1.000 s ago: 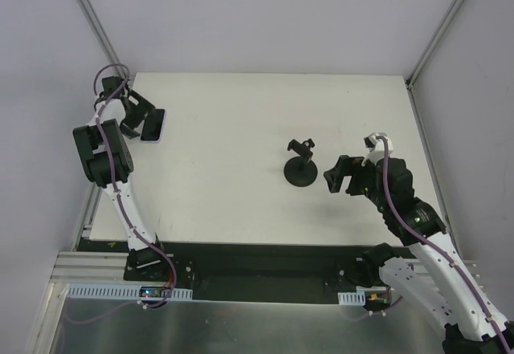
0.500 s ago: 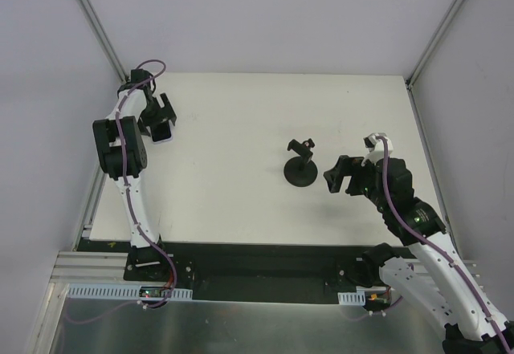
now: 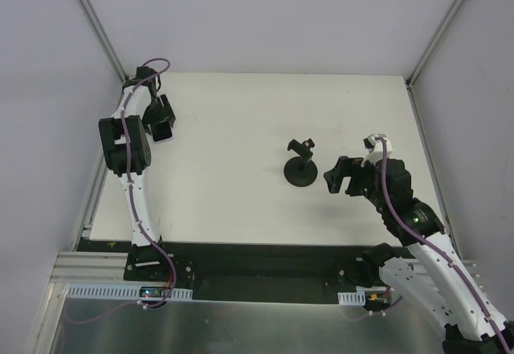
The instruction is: Place the phone on the phone stand
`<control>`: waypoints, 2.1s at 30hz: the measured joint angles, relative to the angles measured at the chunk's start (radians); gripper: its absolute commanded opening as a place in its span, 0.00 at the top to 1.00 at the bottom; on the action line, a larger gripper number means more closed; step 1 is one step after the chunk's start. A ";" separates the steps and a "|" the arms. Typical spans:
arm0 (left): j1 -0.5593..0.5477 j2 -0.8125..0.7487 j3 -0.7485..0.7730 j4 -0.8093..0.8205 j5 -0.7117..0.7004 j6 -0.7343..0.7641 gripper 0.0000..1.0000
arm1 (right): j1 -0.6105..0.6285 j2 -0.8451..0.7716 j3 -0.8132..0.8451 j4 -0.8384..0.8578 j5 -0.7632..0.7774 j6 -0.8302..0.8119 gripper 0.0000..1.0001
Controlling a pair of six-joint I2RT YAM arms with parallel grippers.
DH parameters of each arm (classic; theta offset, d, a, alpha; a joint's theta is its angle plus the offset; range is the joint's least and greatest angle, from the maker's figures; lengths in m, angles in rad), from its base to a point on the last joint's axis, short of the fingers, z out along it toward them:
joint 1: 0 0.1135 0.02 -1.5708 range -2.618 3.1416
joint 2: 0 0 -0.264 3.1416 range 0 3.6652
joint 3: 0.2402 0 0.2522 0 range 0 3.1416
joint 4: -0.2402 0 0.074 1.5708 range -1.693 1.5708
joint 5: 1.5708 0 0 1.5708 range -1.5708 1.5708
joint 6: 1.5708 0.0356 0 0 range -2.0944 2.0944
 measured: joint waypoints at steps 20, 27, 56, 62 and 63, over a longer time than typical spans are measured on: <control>-0.146 -0.348 -0.560 0.081 -0.016 -0.146 0.12 | 0.000 0.003 -0.027 0.028 0.003 -0.005 0.04; -0.142 -0.321 -0.517 0.068 0.021 -0.135 0.18 | -0.002 0.005 -0.029 0.031 0.003 -0.012 0.04; -0.188 -0.266 -0.422 0.016 -0.030 -0.071 1.00 | -0.003 0.006 0.013 -0.017 0.072 0.057 0.04; -0.199 -0.301 -0.465 0.032 -0.029 -0.072 1.00 | -0.003 -0.050 0.024 -0.020 0.050 0.011 0.04; -0.203 -0.311 -0.475 0.032 -0.026 -0.074 1.00 | -0.003 -0.041 0.034 -0.024 0.048 0.002 0.04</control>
